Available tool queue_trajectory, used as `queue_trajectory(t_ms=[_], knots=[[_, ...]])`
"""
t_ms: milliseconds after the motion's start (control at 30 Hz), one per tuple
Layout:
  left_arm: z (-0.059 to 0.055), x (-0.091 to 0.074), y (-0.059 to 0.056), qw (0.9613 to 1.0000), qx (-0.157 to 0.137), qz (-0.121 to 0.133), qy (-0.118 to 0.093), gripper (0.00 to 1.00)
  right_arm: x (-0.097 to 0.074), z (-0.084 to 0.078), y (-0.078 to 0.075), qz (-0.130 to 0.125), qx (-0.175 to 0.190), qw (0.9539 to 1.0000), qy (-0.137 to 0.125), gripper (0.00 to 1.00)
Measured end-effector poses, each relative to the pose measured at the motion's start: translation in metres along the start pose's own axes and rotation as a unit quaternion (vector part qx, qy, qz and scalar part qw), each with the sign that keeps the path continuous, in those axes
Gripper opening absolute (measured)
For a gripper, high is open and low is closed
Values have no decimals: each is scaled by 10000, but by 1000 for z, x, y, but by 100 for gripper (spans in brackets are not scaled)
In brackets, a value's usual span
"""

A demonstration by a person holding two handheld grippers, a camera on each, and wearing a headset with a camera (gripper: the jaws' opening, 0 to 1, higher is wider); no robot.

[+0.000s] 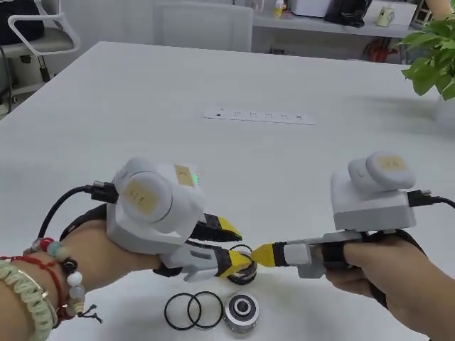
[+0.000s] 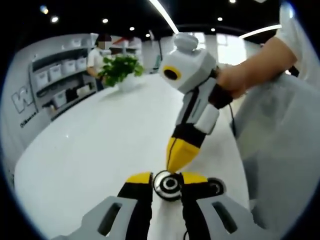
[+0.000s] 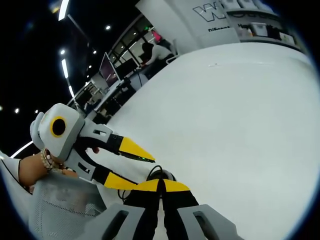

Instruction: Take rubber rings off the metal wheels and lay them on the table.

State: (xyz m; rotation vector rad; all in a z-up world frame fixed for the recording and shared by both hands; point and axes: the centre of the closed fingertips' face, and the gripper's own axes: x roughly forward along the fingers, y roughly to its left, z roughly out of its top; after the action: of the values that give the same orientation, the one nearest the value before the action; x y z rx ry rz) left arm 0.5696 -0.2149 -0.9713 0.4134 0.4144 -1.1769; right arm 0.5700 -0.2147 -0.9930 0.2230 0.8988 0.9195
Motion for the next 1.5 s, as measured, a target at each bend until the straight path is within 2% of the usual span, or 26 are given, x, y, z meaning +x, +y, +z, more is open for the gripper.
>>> queue_trajectory(t_ms=[133, 200, 333, 467, 567, 633, 800, 1000, 1100, 1267, 1433, 1500], knots=[[17, -6, -3, 9998, 110, -30, -185, 27, -1, 3, 4, 36, -9, 10000, -48, 0], [26, -9, -2, 9995, 58, -16, -313, 27, -1, 4, 6, 53, -26, 10000, -73, 0], [37, -16, -3, 9991, 76, -60, -422, 28, -1, 7, 8, 95, -19, 9999, -135, 0], [41, -24, -3, 9992, 150, -65, -377, 32, -1, 9, 10, 135, 6, 9997, -189, 0], [39, -32, 0, 9994, 236, -3, -240, 40, -1, 11, 13, 163, -17, 9997, -198, 0], [40, -39, 1, 9995, 234, 21, -223, 44, -1, 12, 16, 195, -48, 9996, -209, 0], [43, -61, 2, 9993, 253, 116, -242, 46, -1, 13, 22, 277, -118, 9993, -204, 0], [41, -88, 4, 9990, 145, 320, -273, 50, -1, 15, 29, 384, -179, 9988, -225, 0], [37, -101, 4, 9987, 170, 431, -234, 52, 0, 14, 33, 428, -195, 9987, -208, 0], [28, -123, 5, 9973, 34, 690, -242, 54, 0, 16, 41, 533, -215, 9981, -229, 0], [11, -137, -2, 9960, -171, 836, -263, 58, 1, 17, 50, 644, -243, 9973, -239, 0], [-2, -141, -7, 9952, -402, 856, -245, 61, 1, 16, 52, 663, -268, 9972, -233, 0]])
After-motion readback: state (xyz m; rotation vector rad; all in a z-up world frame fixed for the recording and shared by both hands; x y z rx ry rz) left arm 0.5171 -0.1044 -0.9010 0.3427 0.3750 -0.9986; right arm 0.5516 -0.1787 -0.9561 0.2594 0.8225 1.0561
